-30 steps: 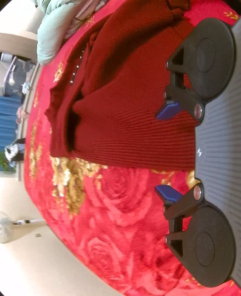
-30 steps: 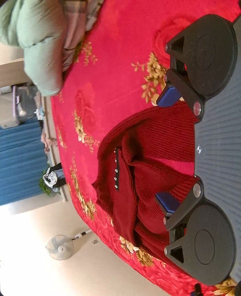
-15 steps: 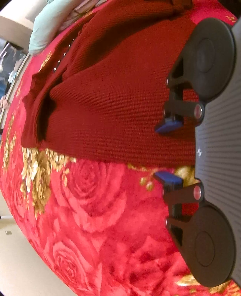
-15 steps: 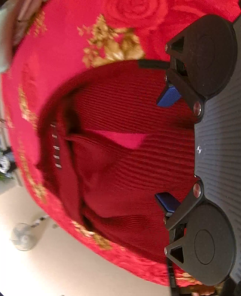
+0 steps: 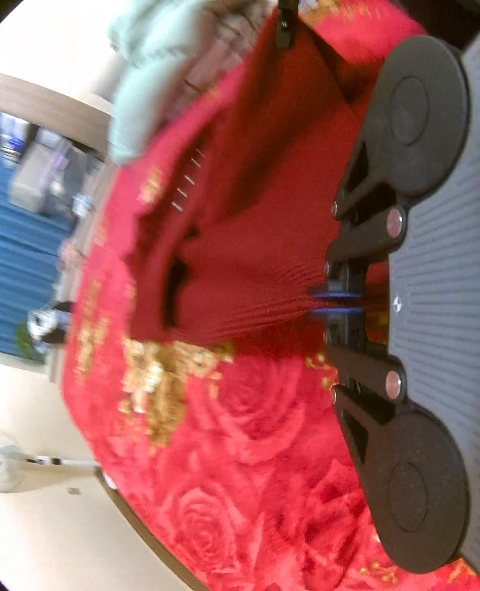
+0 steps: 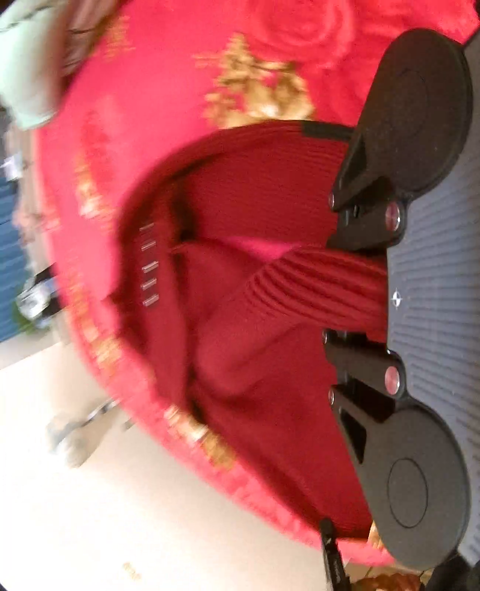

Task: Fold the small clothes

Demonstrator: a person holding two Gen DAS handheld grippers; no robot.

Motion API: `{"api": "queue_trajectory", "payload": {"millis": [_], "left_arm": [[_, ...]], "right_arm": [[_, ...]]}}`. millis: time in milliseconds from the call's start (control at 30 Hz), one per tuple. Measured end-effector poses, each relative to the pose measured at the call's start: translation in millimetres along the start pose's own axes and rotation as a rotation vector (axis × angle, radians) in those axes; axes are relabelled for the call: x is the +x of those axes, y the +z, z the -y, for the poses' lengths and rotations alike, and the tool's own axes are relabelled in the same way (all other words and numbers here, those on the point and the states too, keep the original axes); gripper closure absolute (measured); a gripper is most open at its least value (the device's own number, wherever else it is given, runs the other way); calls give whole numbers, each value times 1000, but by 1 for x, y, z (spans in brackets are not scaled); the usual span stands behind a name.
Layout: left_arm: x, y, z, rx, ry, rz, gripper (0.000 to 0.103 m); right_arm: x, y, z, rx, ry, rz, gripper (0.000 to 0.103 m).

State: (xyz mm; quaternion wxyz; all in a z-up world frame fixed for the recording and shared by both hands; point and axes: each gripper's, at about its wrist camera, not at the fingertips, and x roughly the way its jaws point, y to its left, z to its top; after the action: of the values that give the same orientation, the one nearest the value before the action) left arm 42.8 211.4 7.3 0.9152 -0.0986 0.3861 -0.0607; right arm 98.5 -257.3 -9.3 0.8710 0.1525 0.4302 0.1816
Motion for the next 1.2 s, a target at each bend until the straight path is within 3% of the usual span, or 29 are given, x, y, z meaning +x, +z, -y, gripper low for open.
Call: {"api": "queue_trajectory", "payload": {"millis": [167,267,333,433,467,533,633,733,767,867,933,967,1100,1133,1200], "left_arm": [[-63,-23,-3,-20,-32,45,98],[-50,-42,6,98,77,-72,97],[-52,-42,16,191,172,-43,96],[-62,-21,28,267,168,61,76],[-62,-13,30,272,151,83,64],[-52,1,31,268,135,119,57],[-24,9,27,198,119,152,55],[7,11,32,168,169,51,55],[10,14,36,176,169,71,55],[18,18,46,211,164,83,55],[29,19,50,223,169,60,55],[32,20,50,222,169,59,55],[42,28,49,204,182,78,55],[44,29,47,199,185,83,55],[48,31,44,191,195,85,55]], "right_arm": [[-77,-11,-16,-90,63,48,96],[-87,-28,-12,-170,46,-25,95],[-83,-31,-5,-197,-27,-44,95],[-81,-17,18,-129,-108,22,86],[-80,-9,28,-105,-121,53,83],[-70,5,52,-28,-166,89,60],[-27,16,91,115,-216,25,57],[24,10,119,190,-265,-76,58],[38,6,123,205,-272,-107,58],[69,-2,125,216,-247,-177,68],[83,-4,119,144,-290,-204,88],[86,-3,119,127,-310,-204,92],[58,21,136,242,-290,-82,97],[46,34,141,243,-304,-35,103],[27,65,151,177,-407,92,103]]}}
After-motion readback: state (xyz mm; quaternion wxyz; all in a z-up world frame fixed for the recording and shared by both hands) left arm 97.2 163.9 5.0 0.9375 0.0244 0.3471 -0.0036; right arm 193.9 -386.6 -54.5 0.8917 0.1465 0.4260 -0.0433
